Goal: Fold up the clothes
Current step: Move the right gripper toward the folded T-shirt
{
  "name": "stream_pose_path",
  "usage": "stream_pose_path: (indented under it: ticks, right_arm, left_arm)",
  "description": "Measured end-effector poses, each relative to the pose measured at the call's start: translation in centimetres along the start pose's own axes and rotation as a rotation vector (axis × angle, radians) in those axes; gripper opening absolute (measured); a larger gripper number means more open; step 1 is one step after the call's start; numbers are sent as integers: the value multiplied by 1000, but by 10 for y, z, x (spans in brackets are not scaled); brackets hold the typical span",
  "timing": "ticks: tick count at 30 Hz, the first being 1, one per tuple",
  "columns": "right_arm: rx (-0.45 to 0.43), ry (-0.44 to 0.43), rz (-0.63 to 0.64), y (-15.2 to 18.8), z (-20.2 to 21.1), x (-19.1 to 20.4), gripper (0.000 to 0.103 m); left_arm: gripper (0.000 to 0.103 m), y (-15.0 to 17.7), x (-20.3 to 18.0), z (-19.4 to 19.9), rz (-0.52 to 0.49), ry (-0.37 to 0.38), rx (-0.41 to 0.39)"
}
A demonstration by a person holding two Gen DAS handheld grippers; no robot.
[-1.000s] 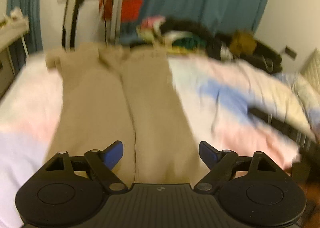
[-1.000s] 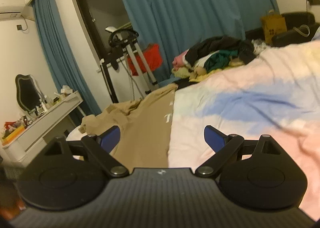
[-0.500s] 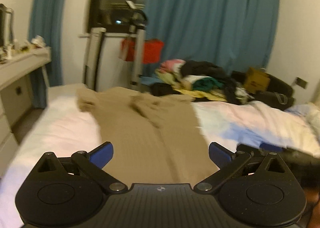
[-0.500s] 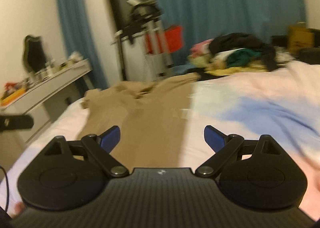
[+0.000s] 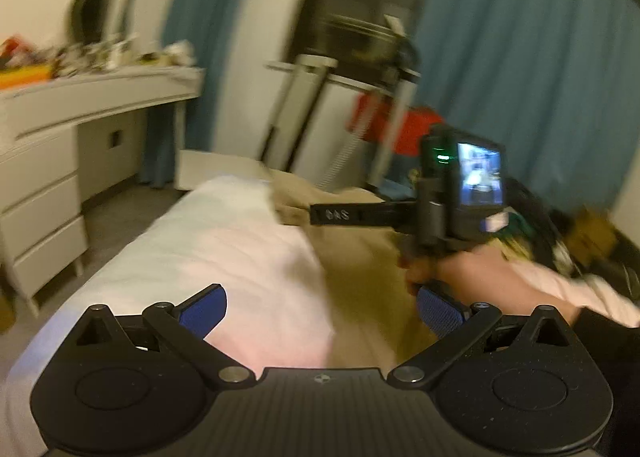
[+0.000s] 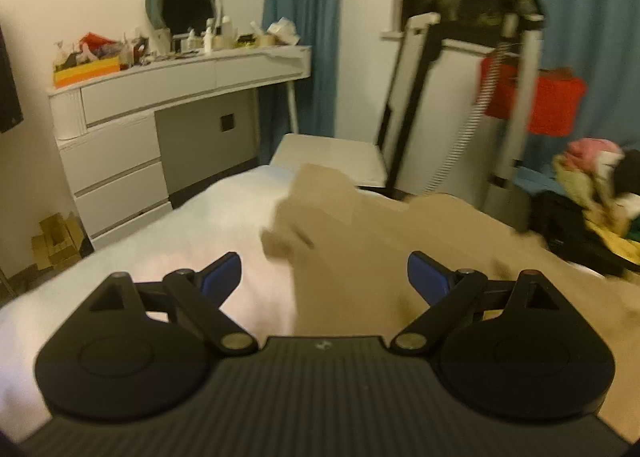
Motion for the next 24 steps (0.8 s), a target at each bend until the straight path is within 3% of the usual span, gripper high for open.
stream_pose_path:
  ticks: [4,6,7,9,11,17,21,24]
  right_arm:
    - [10,-14,-34,-13,-67,10,91]
    - [31,-13,-49,-9,-89,9,83]
    - [52,-5,-51,-4,-99,9,63]
    - [67,6,-63,0,-105,6,42]
    - [54,14,-82,-3,-102,1,15]
    - [-101,68,-108,-39,-44,-32,9]
    - [-238,140,-196,-50,21,-83,9]
    - [-311,223,-294,-36,61,-135,9]
  left_arm:
    - [102,5,26,-26,124,-23,52]
    - [102,8,33,-36,173,-21,67]
    - [102,10,32,-39,179,-23,72]
    - [102,13,31,-46,190,-28,82]
    - [102,16,29,-50,194,-27,91]
    - [102,16,24,-32,196,-2,56]
    - [102,14,13,-17,191,20,31]
    - [102,18,-3,-7,155,36,30]
Point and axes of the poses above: each gripper's, at about its wrist camera, not at the fingertips, and z roughly against the way its jaws point, x to its left, y to its underside, the point moved 10 cm from there along -z, roughly the way its jaws point, and after that the axes turned 5 degrees about z, right-handed, at the moved point
